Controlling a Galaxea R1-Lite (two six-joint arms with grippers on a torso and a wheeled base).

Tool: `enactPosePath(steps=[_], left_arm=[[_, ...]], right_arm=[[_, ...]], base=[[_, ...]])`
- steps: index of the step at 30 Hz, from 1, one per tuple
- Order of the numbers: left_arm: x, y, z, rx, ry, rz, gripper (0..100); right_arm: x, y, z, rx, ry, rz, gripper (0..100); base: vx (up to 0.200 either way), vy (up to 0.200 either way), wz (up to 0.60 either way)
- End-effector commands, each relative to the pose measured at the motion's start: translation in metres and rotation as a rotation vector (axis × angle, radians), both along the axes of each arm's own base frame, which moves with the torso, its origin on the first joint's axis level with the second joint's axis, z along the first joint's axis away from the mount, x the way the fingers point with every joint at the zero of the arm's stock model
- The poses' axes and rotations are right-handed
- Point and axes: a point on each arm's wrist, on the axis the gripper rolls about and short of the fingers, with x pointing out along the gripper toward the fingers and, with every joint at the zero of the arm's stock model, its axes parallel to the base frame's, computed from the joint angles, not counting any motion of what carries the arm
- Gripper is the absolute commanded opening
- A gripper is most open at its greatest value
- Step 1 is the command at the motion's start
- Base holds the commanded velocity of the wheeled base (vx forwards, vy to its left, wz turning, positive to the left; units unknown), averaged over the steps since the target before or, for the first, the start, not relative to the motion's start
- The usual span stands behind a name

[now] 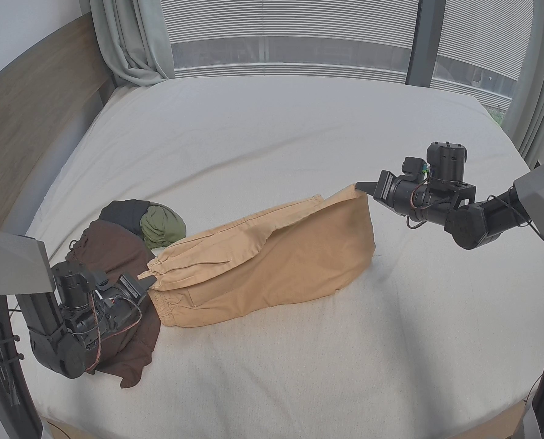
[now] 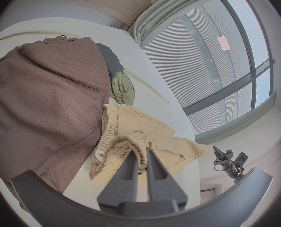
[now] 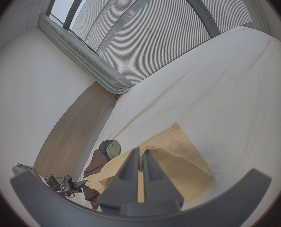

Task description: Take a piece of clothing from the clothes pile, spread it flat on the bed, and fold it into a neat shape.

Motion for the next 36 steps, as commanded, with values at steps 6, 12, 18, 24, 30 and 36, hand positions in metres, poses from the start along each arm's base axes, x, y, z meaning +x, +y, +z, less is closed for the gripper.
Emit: enactPosePath(steps=[6,12,18,24,30,36], left_arm=[[0.012,0.008,-0.009,0.0,0.001,0.029,0],[0.017,0.008,-0.015,0.003,0.007,0.028,0],[0.018,0.008,-0.014,0.002,0.0,0.028,0],[0.019,0.006,-0.013,0.004,-0.005,0.023,0],[0.022,0.006,-0.011,0.004,-0.02,0.021,0],[0.024,0.005,-0.011,0.007,-0.028,0.02,100]], right_arm=[[0.017,0.008,-0.016,-0.001,0.004,-0.001,0],[0.026,0.011,-0.023,-0.003,-0.001,-0.013,0],[0.03,0.013,-0.026,-0.001,-0.005,-0.012,0],[0.032,0.013,-0.027,-0.001,-0.012,-0.013,0],[0.034,0.013,-0.027,-0.002,-0.014,-0.014,0],[0.039,0.015,-0.033,0.004,-0.035,-0.014,100]], base=[[0.0,0.0,0.0],[0.0,0.0,0.0],[0.0,0.0,0.0],[0.0,0.0,0.0],[0.0,0.0,0.0],[0.0,0.0,0.0]])
